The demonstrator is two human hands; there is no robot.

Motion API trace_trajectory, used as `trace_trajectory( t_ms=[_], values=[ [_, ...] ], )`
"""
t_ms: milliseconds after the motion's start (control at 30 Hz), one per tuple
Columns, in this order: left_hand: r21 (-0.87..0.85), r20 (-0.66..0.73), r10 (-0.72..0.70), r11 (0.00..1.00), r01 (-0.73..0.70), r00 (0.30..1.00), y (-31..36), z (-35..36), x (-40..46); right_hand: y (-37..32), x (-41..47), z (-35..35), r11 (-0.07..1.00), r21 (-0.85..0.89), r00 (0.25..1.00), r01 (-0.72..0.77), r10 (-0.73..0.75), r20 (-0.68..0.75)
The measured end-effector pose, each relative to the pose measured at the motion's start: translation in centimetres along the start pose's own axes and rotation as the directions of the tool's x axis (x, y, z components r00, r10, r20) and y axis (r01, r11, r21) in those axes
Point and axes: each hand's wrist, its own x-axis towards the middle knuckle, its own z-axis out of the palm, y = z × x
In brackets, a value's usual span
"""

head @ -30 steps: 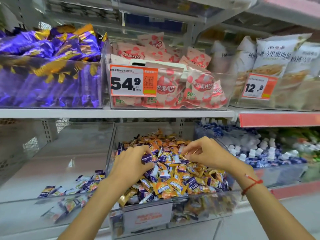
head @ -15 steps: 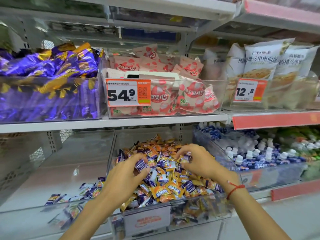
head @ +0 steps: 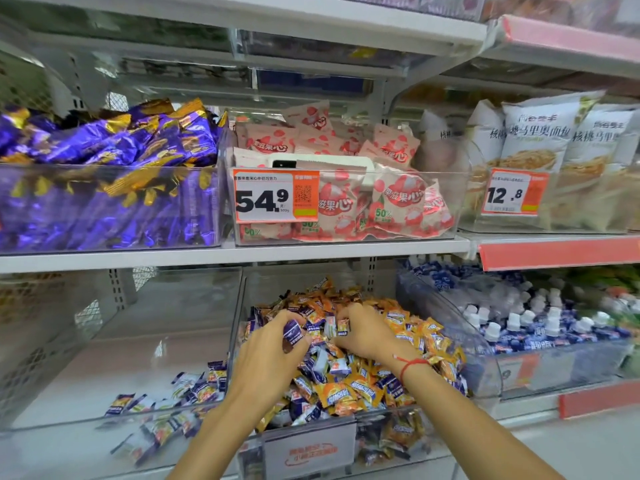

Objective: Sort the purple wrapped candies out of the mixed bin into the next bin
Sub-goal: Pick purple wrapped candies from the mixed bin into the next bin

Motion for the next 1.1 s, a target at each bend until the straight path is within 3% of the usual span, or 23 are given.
trace_trajectory(
  t_ms=[200, 300, 467, 600, 700, 767, 900, 967, 1033, 1100],
  values=[
    [0.109, 0.111, 0.033, 0.993, -0.046, 0.993, 0.0, 0.2, 1.1, 3.1, -4.0, -2.6, 0.962, 0.261, 0.979, 0.081, -0.027, -0.204],
    [0.227, 0.196, 0.062, 0.968, -0.107, 0.979, -0.2, 0.6, 2.6, 4.7, -4.5, -3.2, 0.947, 0.319, 0.995, 0.036, -0.005, -0.099],
    [0.398, 0.400, 0.050, 0.890, -0.223, 0.915, -0.7, 1.5, 4.9, 5.0, -4.5, -4.1, 0.922, 0.382, 0.996, 0.054, -0.020, -0.093],
    [0.507, 0.450, -0.031, 0.831, -0.227, 0.892, 0.3, 1.6, 6.4, 3.4, -3.9, -3.6, 0.817, 0.573, 0.998, 0.062, -0.044, -0.045],
    [0.572, 0.414, 0.002, 0.777, -0.262, 0.910, 1.3, 1.6, 6.3, 3.8, -3.7, -2.5, 0.922, 0.366, 0.981, 0.125, -0.169, 0.090],
    [0.567, 0.386, 0.046, 0.776, -0.276, 0.921, 1.4, 1.2, 5.9, 5.3, -3.3, -2.7, 0.966, 0.221, 0.986, 0.135, -0.154, 0.071],
    [0.499, 0.287, 0.131, 0.825, -0.265, 0.949, 1.0, -0.2, 4.5, 6.7, -4.3, -6.3, 0.968, 0.230, 0.995, 0.096, -0.097, -0.008],
    [0.437, 0.236, 0.184, 0.857, -0.273, 0.954, 1.1, -0.8, 3.3, 7.0, -4.9, -8.3, 0.972, 0.225, 0.989, 0.075, -0.101, 0.108],
    [0.348, 0.162, 0.231, 0.897, -0.274, 0.960, 1.2, -1.2, 1.9, 7.0, -5.1, -8.9, 0.994, 0.105, 0.968, 0.042, -0.066, 0.242],
    [0.289, 0.088, 0.254, 0.919, -0.269, 0.963, 1.1, -1.5, 0.5, 6.5, -5.2, -7.8, 0.999, 0.018, 0.957, 0.031, -0.035, 0.289]
  ],
)
